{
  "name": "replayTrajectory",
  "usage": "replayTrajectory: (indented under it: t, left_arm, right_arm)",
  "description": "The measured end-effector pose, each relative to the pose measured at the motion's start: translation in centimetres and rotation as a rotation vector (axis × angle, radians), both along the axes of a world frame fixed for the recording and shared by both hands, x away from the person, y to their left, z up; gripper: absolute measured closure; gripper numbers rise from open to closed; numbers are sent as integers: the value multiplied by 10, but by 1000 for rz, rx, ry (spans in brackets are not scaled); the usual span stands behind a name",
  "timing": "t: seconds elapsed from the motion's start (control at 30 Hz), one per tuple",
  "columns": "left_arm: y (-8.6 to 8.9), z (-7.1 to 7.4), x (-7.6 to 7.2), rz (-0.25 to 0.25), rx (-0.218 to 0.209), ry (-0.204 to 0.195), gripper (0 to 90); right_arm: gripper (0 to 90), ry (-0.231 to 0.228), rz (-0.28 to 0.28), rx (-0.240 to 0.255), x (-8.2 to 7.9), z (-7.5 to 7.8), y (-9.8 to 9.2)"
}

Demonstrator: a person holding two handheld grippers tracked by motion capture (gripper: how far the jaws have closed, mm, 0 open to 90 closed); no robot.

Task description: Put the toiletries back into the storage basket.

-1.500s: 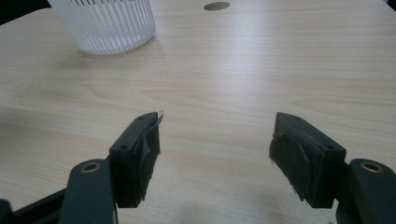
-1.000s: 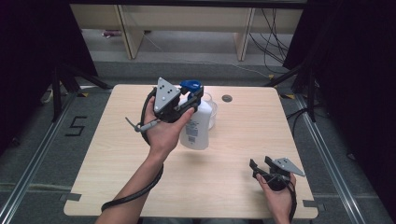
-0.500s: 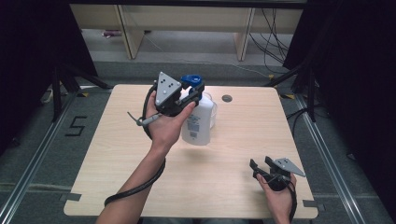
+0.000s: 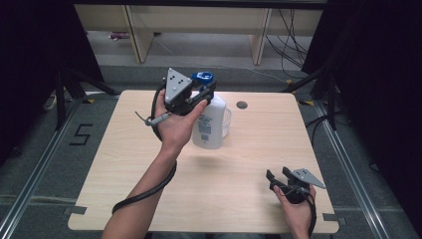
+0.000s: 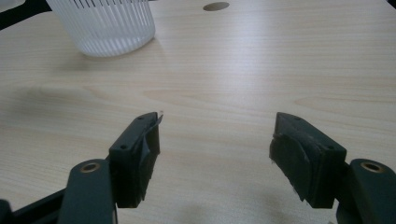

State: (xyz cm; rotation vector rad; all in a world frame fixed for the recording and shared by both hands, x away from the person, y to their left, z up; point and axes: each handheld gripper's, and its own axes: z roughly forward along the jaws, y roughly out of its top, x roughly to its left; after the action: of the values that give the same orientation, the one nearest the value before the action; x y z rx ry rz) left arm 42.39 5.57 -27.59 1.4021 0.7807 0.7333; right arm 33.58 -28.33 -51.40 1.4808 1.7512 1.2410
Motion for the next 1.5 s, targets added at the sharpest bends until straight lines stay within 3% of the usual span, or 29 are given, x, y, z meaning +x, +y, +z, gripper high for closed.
replayTrajectory:
  t: [0.4,0.43,0.53,0.57,0.67,0.83,0.87,0.9,0.97,1.03,1.2,1.23,1.27,1.37,1.4,1.5]
  left_arm:
    - [0,7,12,8,-11,-2,601]
    - [0,8,15,4,-2,-20,601]
    - [-1,9,16,17,-22,-2,601]
    - [0,10,19,14,-13,-20,601]
    - [0,10,22,17,-14,-18,600]
    - [-3,12,23,28,-19,-2,601]
    - [-3,13,25,22,-7,-19,601]
    - [-4,13,24,29,-20,-3,601]
    - [-3,15,28,23,-14,-16,601]
    - [-3,15,28,24,-18,-14,601]
    - [-5,18,34,26,-13,-16,601]
    - [-6,18,34,31,-19,2,601]
    - [-5,19,36,25,-10,-13,601]
    - [-6,20,40,23,-6,-9,601]
    - [-6,20,40,26,-15,10,601]
    - [-7,20,45,16,-6,-8,601]
  right_arm:
    - [330,8,-5,18,0,0,1]
    - [330,9,-5,18,0,0,1]
    - [329,3,-2,24,0,-1,1]
    - [329,2,-2,24,0,-1,1]
    - [329,1,-2,5,0,0,0]
    - [329,5,-2,23,0,-1,1]
    - [329,4,-2,25,0,-1,1]
    - [329,4,-1,24,0,-1,1]
    - [329,6,-2,23,0,-1,1]
    - [329,2,-2,1,0,0,0]
    - [328,4,-1,24,0,-1,1]
    - [328,4,-1,24,0,-1,1]
    - [329,4,-1,24,0,-1,1]
    - [328,9,1,25,0,-1,1]
    - [328,11,2,25,0,-1,1]
    - [328,12,3,25,0,0,1]
